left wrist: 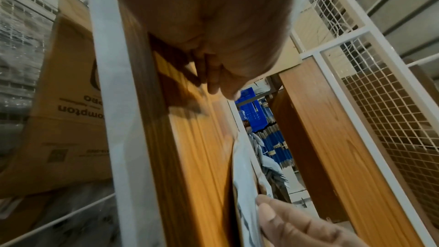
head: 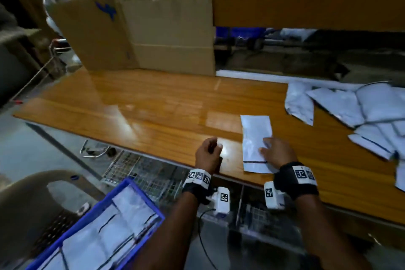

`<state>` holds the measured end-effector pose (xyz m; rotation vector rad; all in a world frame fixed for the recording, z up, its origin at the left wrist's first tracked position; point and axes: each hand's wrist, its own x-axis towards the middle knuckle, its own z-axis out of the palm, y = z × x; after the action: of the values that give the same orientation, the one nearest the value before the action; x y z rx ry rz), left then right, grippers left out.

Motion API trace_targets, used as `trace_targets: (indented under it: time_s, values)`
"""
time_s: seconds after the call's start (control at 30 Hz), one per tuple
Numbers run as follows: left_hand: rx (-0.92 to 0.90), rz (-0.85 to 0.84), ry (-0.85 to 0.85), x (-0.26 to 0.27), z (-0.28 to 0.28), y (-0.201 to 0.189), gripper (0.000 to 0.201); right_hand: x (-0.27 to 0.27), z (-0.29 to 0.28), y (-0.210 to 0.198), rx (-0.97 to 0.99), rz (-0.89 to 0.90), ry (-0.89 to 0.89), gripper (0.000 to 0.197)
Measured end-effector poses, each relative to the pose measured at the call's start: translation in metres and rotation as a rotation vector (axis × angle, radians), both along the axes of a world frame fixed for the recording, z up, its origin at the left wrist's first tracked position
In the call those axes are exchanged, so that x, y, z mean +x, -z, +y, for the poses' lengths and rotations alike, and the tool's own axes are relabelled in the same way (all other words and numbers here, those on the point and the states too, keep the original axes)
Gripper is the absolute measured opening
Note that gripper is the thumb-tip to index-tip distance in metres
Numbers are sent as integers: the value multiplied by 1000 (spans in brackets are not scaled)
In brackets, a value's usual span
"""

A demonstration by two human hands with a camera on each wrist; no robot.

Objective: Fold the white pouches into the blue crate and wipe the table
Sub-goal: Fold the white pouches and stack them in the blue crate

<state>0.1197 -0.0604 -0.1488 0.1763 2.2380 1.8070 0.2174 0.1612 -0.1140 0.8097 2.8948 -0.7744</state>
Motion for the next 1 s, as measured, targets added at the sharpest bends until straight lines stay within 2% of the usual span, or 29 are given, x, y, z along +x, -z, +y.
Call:
trace_targets:
  time_s: [0.07,0.23,0.27,0.37,0.43,0.5,0.57,0.63,0.73,0.83,1.0]
  values:
    - [-40,24,-11,-3,11,6,28,6,4,3,45,-110,-71,60]
    - [-49,25,-28,-2,19,-6,34,12,-14,10,116,-131,-147,63]
    - [-43,30,-26,-2,20,-4,38,13,-17,12,99,-136,-173,63]
    - [-141,87,-7,-4,23,10,69,8,-10,11,-68,-122,-263,62]
    - [-206,107,-24,-7,26,18,86,0,11,3,-132,10,-192,57]
    - [-341,183,0,-7,28,17,94,-11,42,-10,-103,125,-16,55]
    - [-509,250,58,-2,30,6,97,-27,81,-19,-20,142,103,65]
    - [-597,258,97,1,32,-3,101,-44,116,-26,63,71,142,77]
    - [-645,262,115,3,30,-5,100,-62,146,-27,114,-58,131,86]
    - [-646,263,104,2,29,-4,92,-73,169,-16,131,-88,80,93]
    - [-597,237,52,-7,27,4,88,-66,165,-4,130,-245,-76,78]
